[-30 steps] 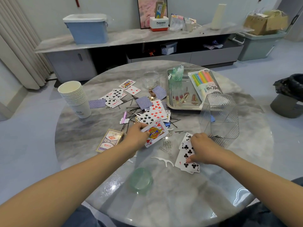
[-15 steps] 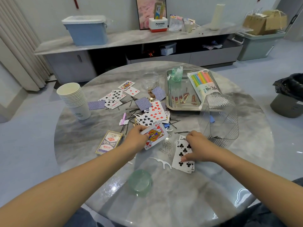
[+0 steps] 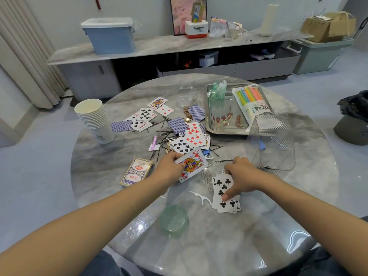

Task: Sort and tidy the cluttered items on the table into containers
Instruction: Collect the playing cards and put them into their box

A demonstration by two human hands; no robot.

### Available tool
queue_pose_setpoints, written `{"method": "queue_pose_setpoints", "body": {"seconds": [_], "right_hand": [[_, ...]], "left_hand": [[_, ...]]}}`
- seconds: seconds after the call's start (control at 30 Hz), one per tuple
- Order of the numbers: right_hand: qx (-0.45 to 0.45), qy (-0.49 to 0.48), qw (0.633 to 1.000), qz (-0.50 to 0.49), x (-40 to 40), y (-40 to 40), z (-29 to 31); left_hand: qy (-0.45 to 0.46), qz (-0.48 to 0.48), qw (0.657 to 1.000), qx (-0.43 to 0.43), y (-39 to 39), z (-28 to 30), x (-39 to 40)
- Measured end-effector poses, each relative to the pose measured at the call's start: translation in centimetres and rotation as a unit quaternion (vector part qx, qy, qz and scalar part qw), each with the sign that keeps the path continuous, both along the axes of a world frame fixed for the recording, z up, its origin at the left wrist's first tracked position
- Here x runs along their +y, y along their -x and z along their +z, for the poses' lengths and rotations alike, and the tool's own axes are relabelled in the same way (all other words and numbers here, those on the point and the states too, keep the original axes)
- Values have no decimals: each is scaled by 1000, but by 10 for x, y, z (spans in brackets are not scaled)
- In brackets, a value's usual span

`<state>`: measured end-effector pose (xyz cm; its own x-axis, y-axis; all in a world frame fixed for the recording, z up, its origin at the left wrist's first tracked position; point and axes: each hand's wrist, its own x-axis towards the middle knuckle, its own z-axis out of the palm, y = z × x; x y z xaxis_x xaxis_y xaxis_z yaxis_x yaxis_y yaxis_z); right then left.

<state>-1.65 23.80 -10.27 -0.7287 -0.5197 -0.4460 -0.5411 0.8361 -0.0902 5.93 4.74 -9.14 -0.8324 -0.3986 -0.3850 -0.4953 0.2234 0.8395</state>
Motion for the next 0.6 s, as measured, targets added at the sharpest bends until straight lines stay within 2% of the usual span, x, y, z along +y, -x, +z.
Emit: {"method": "queue_pose_setpoints", "body": {"seconds": [0.27, 0.37, 0.43, 0.53, 0.6], "right_hand": [[-58, 77, 995, -33, -2, -8, -1], [-62, 153, 984, -71, -4, -7, 3], [-118, 256, 949, -140, -3, -4, 7], [-243, 430, 837, -235, -9, -6, 7], [-251, 476, 800, -263, -17, -9, -1]], "left_hand": [[9, -3, 1000, 4, 2, -3, -3], [-4, 3, 1000, 4, 4, -3, -4], [-17, 1, 1000, -1, 5, -3, -6], [-44, -6, 999, -27, 4, -4, -7], [-97, -4, 995, -33, 3, -6, -5]]}}
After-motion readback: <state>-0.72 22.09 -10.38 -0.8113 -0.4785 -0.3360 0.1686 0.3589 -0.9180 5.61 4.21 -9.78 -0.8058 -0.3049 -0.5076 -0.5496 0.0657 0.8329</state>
